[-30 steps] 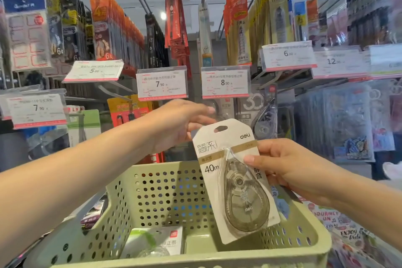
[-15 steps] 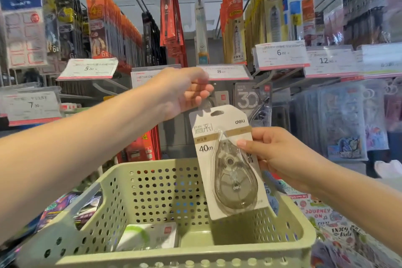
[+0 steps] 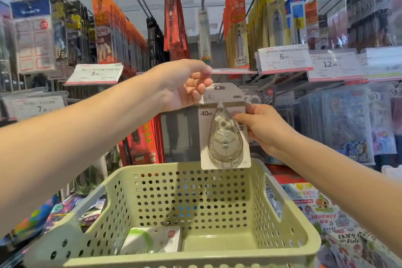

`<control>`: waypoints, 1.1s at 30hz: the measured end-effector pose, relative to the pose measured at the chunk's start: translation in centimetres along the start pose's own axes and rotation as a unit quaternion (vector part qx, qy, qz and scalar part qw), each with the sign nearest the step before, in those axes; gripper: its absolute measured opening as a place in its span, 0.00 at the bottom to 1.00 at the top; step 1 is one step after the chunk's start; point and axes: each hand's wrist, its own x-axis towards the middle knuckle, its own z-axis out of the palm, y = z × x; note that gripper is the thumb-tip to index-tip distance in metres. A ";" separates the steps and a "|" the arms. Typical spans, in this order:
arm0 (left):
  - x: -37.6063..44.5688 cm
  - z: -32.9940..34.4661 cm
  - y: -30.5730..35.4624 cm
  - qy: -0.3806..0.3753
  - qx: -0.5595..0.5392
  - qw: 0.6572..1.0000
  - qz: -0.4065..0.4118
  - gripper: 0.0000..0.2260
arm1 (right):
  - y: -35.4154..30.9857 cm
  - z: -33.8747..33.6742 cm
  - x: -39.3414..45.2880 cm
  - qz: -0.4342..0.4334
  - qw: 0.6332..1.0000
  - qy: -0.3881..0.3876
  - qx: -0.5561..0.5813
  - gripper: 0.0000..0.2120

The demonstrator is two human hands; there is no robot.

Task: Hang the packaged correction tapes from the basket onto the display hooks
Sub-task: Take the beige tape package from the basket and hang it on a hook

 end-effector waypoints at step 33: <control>0.3 -0.1 -1.1 -0.001 0.017 1.000 0.000 0.11 | 3.9 1.5 8.6 0.082 0.993 0.029 -0.080 0.11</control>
